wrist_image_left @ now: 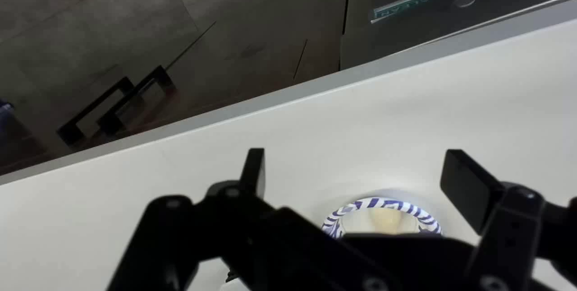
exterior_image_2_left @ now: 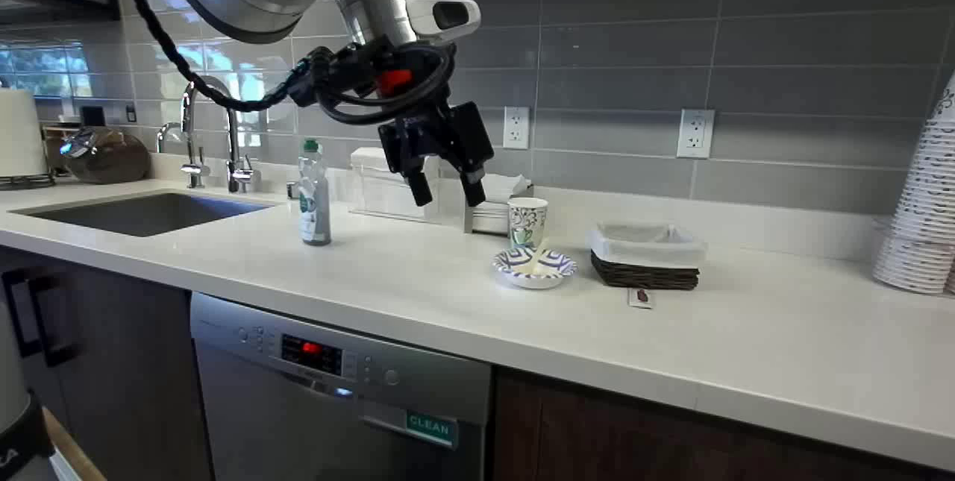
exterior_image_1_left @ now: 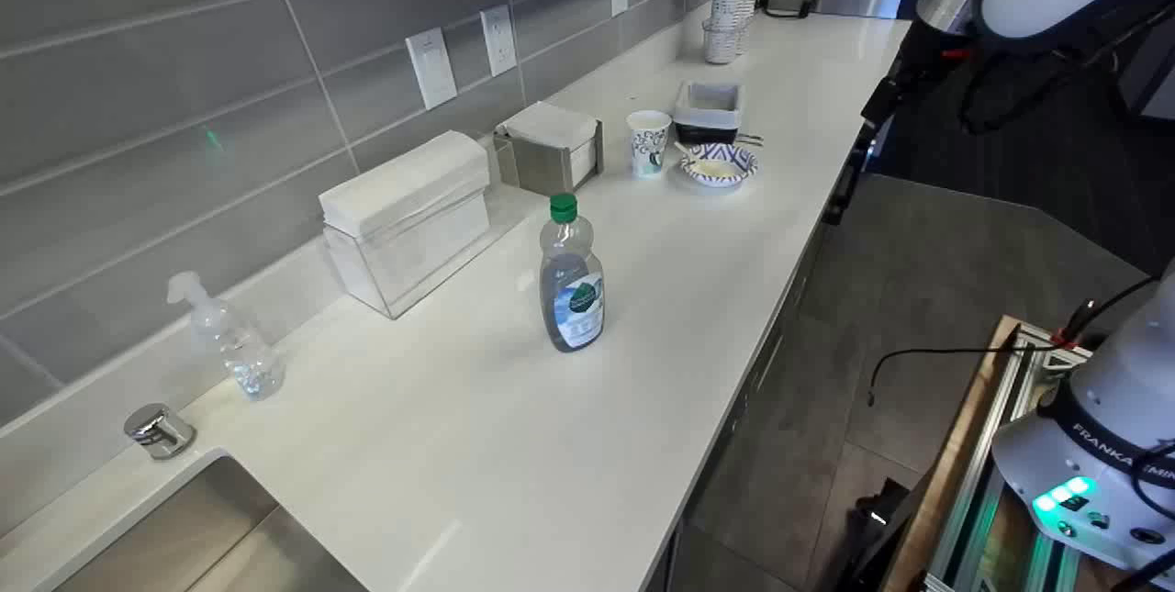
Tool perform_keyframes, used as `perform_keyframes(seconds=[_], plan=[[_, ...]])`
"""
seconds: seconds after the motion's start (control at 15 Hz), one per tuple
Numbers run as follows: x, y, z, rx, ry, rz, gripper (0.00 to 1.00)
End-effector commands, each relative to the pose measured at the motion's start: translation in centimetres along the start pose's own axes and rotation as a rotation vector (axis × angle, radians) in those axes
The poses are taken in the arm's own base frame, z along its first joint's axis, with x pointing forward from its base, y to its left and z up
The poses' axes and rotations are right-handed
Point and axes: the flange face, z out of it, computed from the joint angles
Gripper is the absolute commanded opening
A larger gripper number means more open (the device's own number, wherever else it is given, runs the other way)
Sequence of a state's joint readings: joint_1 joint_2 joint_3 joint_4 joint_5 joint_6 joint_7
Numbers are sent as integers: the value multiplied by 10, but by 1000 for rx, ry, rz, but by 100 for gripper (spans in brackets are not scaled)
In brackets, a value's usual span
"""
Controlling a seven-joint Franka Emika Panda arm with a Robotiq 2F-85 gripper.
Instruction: Move the spoon from the plate to the cup
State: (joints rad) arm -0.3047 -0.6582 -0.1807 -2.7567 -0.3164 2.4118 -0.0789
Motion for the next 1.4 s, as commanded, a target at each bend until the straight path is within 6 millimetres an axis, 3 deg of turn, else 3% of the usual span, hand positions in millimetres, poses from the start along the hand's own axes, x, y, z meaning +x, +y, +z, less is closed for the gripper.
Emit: perform_keyframes(seconds=[0.0, 0.53, 0.87, 1.13, 1.33], plan=[[-1, 0, 1, 1, -5, -1, 100], [5, -5, 6, -8, 16, 2, 100], [59, -20, 18, 35, 27, -31, 100], [115, -36, 43, 57, -30, -48, 100], [161, -35, 66, 58, -17, -22, 100]])
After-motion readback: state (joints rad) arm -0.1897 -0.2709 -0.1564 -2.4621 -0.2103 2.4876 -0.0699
